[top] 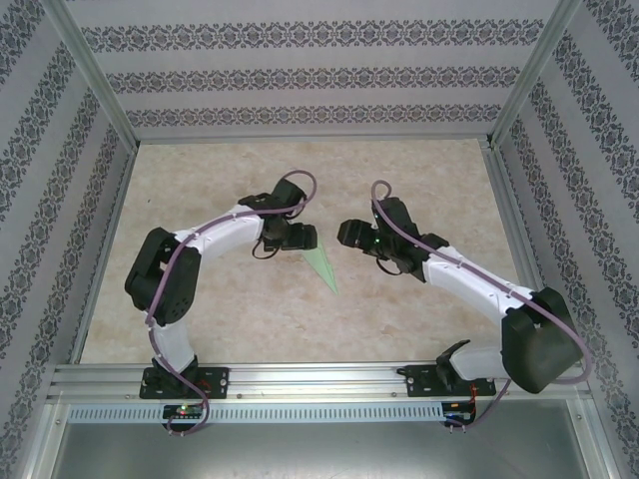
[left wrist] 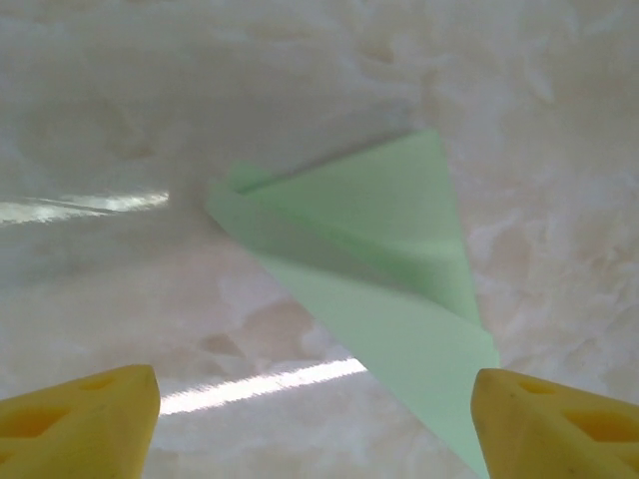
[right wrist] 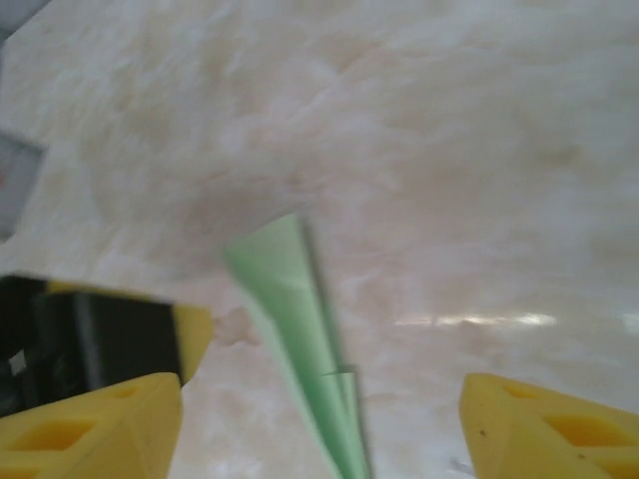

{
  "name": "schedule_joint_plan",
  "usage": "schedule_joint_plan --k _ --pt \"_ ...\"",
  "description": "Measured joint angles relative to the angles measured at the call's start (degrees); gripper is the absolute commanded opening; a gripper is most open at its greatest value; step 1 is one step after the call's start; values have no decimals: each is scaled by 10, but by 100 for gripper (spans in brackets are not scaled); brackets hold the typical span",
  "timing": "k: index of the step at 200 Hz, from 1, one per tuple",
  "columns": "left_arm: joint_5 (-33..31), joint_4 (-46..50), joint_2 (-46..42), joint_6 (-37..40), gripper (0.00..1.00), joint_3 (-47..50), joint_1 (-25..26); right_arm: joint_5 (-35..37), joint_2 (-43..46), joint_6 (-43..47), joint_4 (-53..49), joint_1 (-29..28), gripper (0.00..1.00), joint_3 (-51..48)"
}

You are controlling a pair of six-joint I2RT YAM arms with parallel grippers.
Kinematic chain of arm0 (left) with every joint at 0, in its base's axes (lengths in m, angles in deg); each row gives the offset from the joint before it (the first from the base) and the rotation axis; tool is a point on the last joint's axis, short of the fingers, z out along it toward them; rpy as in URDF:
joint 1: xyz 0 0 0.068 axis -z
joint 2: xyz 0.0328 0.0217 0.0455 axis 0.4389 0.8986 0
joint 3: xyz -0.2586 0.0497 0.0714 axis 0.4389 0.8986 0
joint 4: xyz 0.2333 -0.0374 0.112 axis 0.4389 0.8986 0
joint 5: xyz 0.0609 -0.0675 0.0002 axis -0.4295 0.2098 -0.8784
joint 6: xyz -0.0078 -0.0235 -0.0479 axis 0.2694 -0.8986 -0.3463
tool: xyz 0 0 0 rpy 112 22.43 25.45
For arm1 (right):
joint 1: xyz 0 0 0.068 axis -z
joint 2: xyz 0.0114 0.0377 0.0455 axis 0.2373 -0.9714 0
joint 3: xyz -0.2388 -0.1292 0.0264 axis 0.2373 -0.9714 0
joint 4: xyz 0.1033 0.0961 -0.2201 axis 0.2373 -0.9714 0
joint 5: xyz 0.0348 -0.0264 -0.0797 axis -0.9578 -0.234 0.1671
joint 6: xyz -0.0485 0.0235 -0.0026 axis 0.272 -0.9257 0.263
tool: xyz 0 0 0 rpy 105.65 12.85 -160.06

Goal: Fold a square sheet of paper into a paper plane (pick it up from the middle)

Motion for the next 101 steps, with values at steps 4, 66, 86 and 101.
schedule_joint_plan --k 4,66,86,101 --pt "-9 8 4 0 85 -10 9 10 4 -4 -4 4 82 -7" --pt "-56 59 89 -10 72 -112 65 87 50 -35 -45 44 85 -74" --pt "-56 69 110 -15 66 -121 65 92 57 -37 -47 47 85 -81" --pt "-56 75 116 -20 61 -123 65 95 59 -37 -48 47 85 -83"
